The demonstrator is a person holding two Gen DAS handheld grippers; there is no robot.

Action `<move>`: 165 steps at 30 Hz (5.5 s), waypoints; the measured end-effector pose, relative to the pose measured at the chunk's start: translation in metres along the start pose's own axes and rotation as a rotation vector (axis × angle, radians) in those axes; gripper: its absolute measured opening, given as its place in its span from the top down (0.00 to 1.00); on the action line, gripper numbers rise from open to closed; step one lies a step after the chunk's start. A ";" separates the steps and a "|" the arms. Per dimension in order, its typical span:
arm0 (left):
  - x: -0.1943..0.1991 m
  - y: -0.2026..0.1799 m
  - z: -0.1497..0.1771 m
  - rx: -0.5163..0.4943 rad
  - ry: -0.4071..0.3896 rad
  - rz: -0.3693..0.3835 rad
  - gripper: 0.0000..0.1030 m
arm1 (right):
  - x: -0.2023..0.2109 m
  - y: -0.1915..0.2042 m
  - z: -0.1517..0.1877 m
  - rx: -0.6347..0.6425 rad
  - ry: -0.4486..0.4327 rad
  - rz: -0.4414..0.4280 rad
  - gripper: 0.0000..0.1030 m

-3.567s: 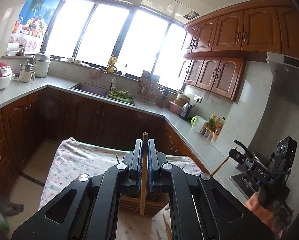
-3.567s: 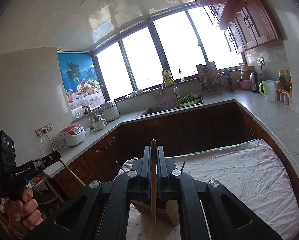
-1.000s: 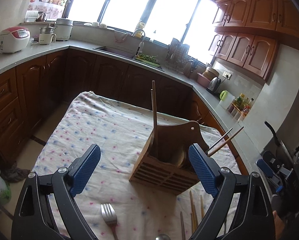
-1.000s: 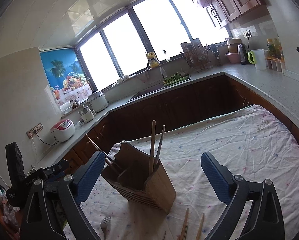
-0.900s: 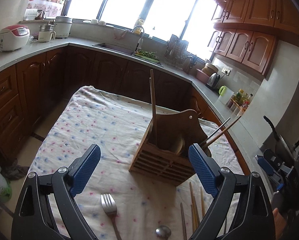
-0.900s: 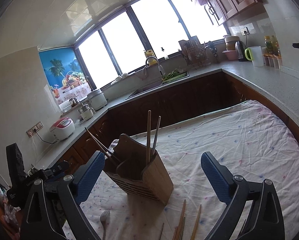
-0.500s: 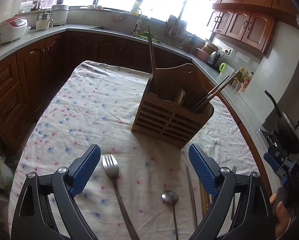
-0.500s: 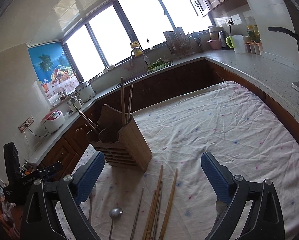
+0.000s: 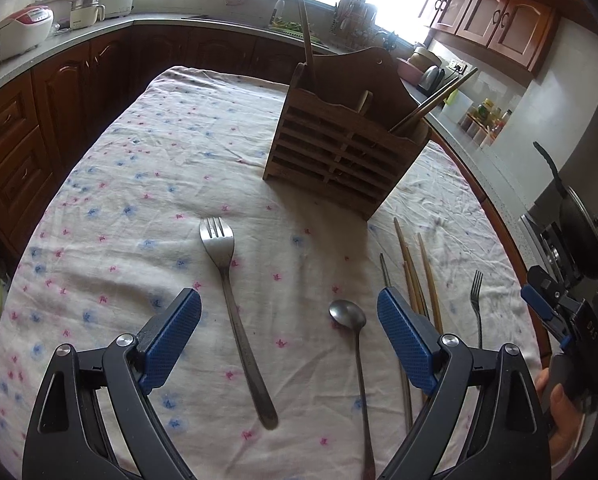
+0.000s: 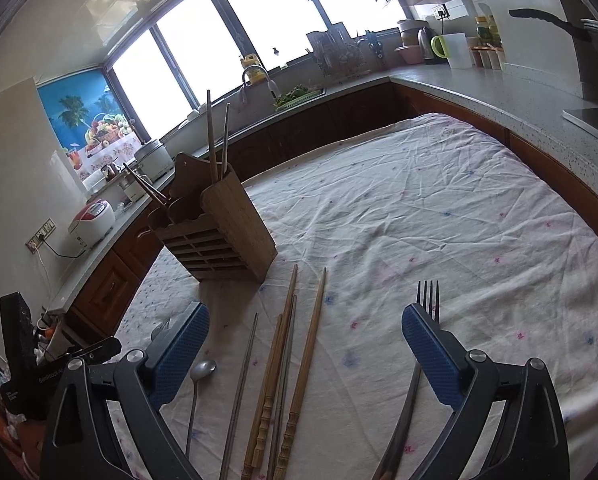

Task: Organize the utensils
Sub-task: 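Move both open tools back toward the remaining utensils on the cloth, then close the left tool on the metal spoon while the right tool grasps a wooden chopstick, then lift and carry the spoon and wooden chopstick in both tools over the holder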

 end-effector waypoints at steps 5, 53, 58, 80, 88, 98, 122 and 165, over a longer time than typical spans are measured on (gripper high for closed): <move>-0.002 -0.014 0.019 -0.018 0.048 0.027 0.11 | -0.001 0.002 0.004 0.014 0.006 -0.007 0.05; -0.093 -0.046 0.030 -0.172 0.189 0.053 0.71 | -0.168 0.029 0.042 0.271 0.288 0.043 0.81; -0.095 -0.051 0.031 -0.207 0.175 0.036 0.80 | -0.167 0.027 0.041 0.288 0.289 0.051 0.91; -0.018 -0.040 -0.013 -0.025 0.050 0.171 0.98 | -0.041 0.050 -0.031 0.000 0.085 -0.165 0.95; 0.017 -0.041 -0.037 -0.027 -0.043 0.185 0.98 | -0.007 0.067 -0.056 0.021 -0.006 -0.200 0.95; 0.035 -0.037 -0.048 -0.026 -0.100 0.182 0.98 | 0.014 0.081 -0.073 0.052 -0.077 -0.220 0.95; 0.043 -0.021 -0.086 -0.033 -0.203 0.136 0.98 | 0.018 0.097 -0.093 0.071 -0.130 -0.253 0.95; -0.071 -0.016 -0.227 -0.051 -0.417 0.036 0.98 | -0.071 0.127 -0.182 0.164 -0.340 -0.192 0.95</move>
Point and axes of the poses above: each gripper's, at about its wrist camera, not at the fingertips, and x roughly against the way its jaws point, y to its left, z to its underside, the point moved 7 cm from there along -x, roughly the way its jaws point, and after that the axes turned 14 degrees about -y, right-handed, at the moved point
